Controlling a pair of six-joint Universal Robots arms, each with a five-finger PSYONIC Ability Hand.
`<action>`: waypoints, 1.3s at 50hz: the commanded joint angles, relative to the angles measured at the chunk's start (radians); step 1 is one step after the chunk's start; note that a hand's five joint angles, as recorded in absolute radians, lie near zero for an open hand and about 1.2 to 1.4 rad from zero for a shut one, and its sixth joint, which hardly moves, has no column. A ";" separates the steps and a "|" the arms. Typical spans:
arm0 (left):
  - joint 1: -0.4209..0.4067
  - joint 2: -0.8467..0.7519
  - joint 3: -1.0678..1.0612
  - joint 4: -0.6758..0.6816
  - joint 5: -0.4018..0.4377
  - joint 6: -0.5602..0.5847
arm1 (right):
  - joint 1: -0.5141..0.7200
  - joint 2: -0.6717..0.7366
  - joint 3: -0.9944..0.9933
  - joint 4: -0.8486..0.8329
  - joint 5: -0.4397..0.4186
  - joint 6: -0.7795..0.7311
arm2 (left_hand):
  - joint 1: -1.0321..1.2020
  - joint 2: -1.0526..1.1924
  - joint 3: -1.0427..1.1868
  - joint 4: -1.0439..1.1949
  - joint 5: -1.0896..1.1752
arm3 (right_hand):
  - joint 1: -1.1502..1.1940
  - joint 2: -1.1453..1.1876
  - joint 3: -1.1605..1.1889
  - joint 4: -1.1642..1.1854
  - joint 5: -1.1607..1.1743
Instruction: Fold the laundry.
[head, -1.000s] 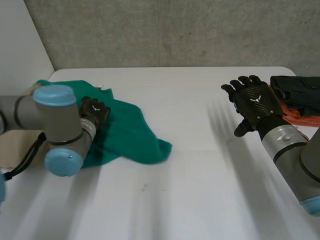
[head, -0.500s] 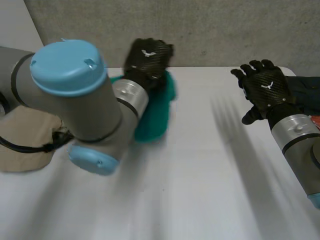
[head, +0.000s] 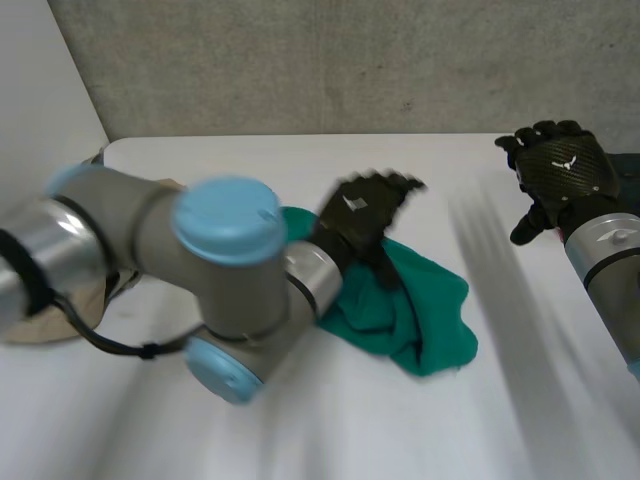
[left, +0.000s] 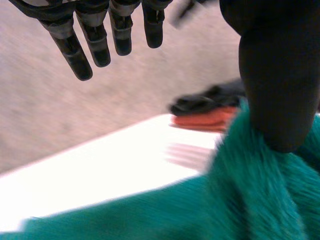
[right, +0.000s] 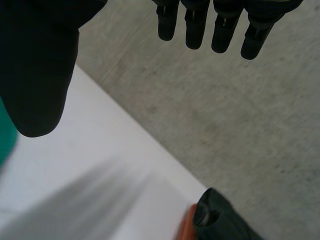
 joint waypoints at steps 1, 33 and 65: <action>0.129 0.169 -0.088 0.003 -0.025 0.100 | 0.006 0.001 -0.093 0.327 -0.003 -0.004 | -0.009 -0.036 -0.040 -0.027 -0.033 | -0.052 -0.039 -0.036 -0.041 -0.049; 0.341 -0.346 0.231 -0.073 0.271 0.591 | 0.192 0.001 0.244 0.115 -0.031 0.106 | 0.281 0.254 0.250 0.263 0.258 | 0.559 0.573 0.576 0.571 0.562; 0.258 0.038 0.041 0.003 0.132 0.513 | 0.184 -0.192 0.025 0.104 -0.008 -0.119 | 1.198 1.170 1.166 1.179 1.174 | 1.169 1.183 1.186 1.181 1.172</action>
